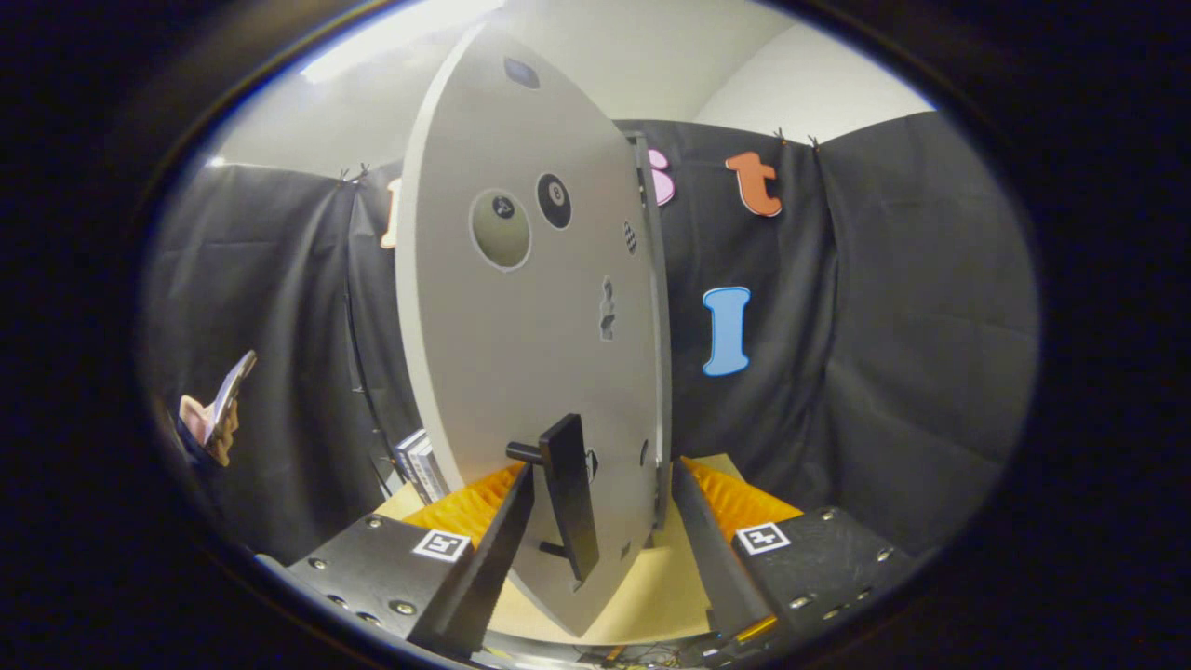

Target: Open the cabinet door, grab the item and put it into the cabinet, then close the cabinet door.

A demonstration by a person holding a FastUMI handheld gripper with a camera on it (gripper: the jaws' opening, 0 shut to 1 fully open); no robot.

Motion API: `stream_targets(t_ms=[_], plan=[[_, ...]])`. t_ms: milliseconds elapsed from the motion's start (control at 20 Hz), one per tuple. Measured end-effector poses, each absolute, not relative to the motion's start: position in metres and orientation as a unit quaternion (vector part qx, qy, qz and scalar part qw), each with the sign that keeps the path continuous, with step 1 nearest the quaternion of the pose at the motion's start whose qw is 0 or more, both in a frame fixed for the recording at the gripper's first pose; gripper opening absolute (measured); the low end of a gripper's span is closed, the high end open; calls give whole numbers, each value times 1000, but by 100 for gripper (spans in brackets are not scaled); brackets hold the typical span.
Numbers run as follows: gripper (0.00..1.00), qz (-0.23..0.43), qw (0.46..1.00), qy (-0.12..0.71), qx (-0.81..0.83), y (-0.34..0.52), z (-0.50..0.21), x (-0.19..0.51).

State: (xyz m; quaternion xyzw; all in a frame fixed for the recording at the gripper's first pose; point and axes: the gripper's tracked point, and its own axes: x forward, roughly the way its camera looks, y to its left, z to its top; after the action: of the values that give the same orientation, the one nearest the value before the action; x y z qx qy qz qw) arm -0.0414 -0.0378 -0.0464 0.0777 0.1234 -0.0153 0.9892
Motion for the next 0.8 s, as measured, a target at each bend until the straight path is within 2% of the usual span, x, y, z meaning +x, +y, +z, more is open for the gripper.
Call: stream_targets(t_ms=[800], plan=[[89,87,982,129,106,42,-65,11]])
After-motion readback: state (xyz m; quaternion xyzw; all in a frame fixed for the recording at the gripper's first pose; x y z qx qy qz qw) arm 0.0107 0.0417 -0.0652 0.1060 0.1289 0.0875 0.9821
